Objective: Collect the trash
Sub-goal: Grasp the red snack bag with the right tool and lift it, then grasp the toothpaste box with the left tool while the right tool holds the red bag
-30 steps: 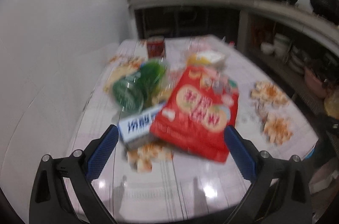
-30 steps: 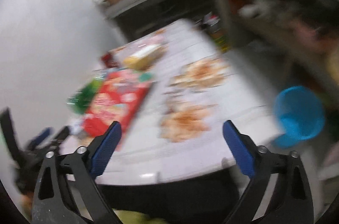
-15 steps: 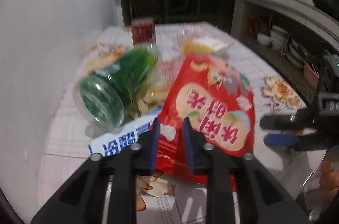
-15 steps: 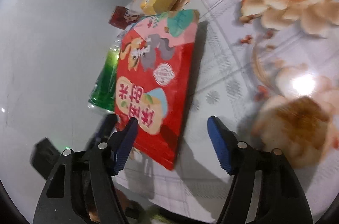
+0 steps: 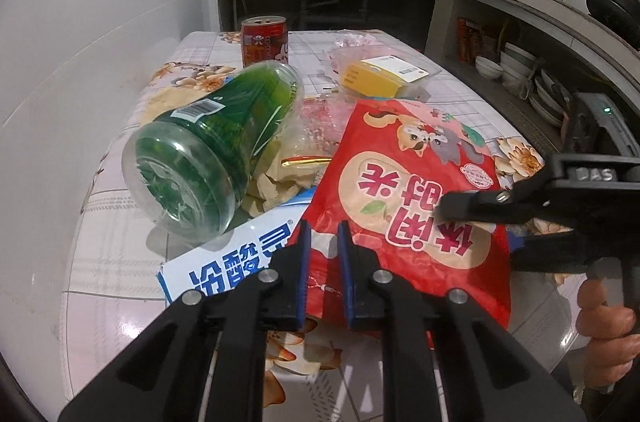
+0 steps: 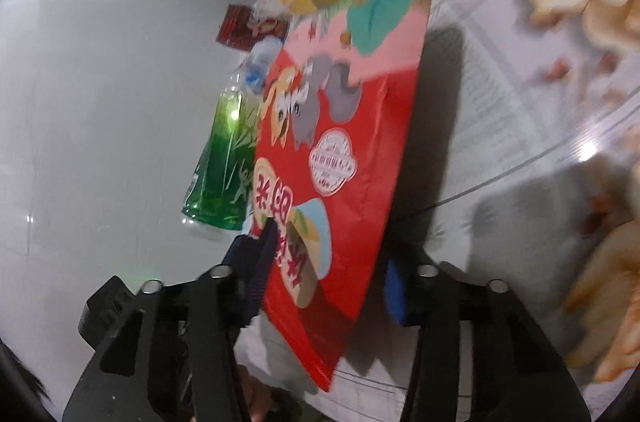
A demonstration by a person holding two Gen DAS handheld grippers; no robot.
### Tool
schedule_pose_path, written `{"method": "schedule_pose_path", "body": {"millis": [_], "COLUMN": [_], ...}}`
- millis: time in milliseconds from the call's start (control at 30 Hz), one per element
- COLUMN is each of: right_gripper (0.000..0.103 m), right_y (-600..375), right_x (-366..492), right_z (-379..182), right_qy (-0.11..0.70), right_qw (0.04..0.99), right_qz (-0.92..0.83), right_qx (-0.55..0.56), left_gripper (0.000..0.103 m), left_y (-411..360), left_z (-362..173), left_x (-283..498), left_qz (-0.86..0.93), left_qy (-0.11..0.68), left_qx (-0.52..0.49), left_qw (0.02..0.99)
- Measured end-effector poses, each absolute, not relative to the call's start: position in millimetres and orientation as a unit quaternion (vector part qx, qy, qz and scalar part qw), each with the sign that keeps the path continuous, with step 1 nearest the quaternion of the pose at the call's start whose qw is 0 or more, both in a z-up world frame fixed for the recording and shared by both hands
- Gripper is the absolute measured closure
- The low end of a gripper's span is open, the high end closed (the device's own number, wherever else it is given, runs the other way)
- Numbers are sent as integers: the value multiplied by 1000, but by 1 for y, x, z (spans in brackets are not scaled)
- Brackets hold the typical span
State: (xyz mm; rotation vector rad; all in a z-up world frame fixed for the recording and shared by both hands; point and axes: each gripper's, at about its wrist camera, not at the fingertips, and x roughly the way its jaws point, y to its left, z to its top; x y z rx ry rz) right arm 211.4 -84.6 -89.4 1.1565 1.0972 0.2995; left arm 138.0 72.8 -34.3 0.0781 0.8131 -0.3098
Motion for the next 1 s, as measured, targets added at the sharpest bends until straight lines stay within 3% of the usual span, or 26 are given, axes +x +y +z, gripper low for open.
{"method": "schedule_pose_path", "body": {"millis": [133, 300, 633, 733, 800, 900, 1000], "right_gripper": [73, 98, 103, 103, 103, 103, 103], "right_y": [-86, -100, -152, -172, -186, -199, -203], "right_x": [209, 200, 159, 137, 119, 103, 96], "right_z": [-92, -84, -62, -58, -57, -62, -68], "right_qy": [475, 455, 427, 437, 452, 468, 471], "right_qw": [693, 714, 739, 741, 741, 734, 729], "right_qz": [126, 119, 112, 104, 94, 81, 78], "right_qx": [527, 519, 510, 500, 488, 486, 491], "left_gripper": [90, 90, 81, 68, 46, 26, 22], "left_y": [75, 79, 88, 94, 98, 101, 94], "left_z": [-33, -29, -24, -25, -23, -19, -30], "left_x": [140, 138, 122, 119, 118, 124, 137], "left_qz": [-154, -177, -174, -173, -166, -149, -129], "left_qy": [397, 398, 386, 387, 381, 369, 384], "left_qx": [31, 5, -5, 1, 13, 28, 67], "left_qw": [904, 900, 906, 906, 909, 917, 912]}}
